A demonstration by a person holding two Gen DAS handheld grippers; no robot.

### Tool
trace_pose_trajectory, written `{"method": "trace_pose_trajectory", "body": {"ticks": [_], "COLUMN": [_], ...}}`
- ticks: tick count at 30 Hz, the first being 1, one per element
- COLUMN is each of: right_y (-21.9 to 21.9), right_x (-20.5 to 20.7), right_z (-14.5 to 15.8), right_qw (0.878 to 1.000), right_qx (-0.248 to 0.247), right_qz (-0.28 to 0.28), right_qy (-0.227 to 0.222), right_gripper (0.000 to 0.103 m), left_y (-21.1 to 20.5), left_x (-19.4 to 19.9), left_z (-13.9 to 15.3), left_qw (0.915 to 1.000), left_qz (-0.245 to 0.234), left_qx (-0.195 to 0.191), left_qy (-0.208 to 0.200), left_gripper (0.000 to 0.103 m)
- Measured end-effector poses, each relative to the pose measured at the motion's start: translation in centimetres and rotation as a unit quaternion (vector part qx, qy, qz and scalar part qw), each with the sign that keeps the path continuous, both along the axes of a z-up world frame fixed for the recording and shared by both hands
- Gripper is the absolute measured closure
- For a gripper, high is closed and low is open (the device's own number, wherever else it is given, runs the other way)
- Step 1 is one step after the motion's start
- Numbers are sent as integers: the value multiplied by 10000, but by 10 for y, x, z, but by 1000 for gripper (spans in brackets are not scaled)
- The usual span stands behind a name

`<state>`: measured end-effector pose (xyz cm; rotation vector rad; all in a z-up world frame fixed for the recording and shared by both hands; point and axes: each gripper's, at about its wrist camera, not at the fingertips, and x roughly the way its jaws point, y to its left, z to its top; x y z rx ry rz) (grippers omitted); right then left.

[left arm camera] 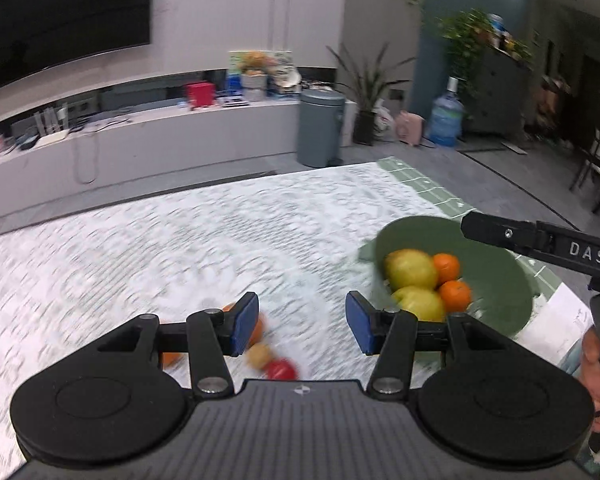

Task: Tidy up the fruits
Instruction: 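Withdraw both tools from the colander toward the remaining fruits, then grasp an orange with the left tool while the right tool grasps another orange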

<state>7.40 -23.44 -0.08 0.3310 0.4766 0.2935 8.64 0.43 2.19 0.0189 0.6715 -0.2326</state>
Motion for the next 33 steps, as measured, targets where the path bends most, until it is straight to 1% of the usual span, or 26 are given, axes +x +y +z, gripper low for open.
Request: {"method": "trace_pose_trajectory", "body": {"ticks": [5, 7, 13, 16, 17, 21, 24, 26, 29, 33], "right_y": [47, 63, 97, 109, 113, 124, 130, 133, 140, 149], "right_x": [-17, -23, -27, -20, -19, -12, -6, 0, 8, 23], "right_z": [-9, -14, -37, -49, -53, -67, -74, -75, -75, -73], "right_qw": [9977, 9958, 9892, 9852, 9838, 9787, 9763, 9755, 9747, 9741], "right_qx": [-400, -562, -1099, -1410, -1490, -1725, -1808, -1817, -1863, -1897], "right_qz": [543, 720, 955, 952, 967, 1062, 1138, 1181, 1202, 1223], "right_qy": [54, 71, 158, 218, 236, 315, 359, 368, 282, 171], "right_gripper": [38, 38, 39, 44, 48, 55, 56, 56, 56, 56], "left_y": [34, 47, 72, 78, 79, 80, 78, 78, 78, 84], "left_x": [-26, -33, -49, -48, -47, -44, -39, -34, -25, -9], "left_z": [-13, -19, -35, -45, -49, -63, -71, -74, -74, -75], "left_qw": [9990, 9983, 9963, 9956, 9956, 9963, 9970, 9971, 9972, 9972], "left_qz": [403, 540, 797, 865, 873, 766, 686, 697, 722, 742], "left_qx": [-208, -222, -324, -348, -336, -361, -309, -250, -143, -103], "left_qy": [54, 72, 20, 63, 67, 131, 176, 195, 123, 60], "left_gripper": [43, 43, 43, 43, 43, 45, 48, 48, 48, 48]}}
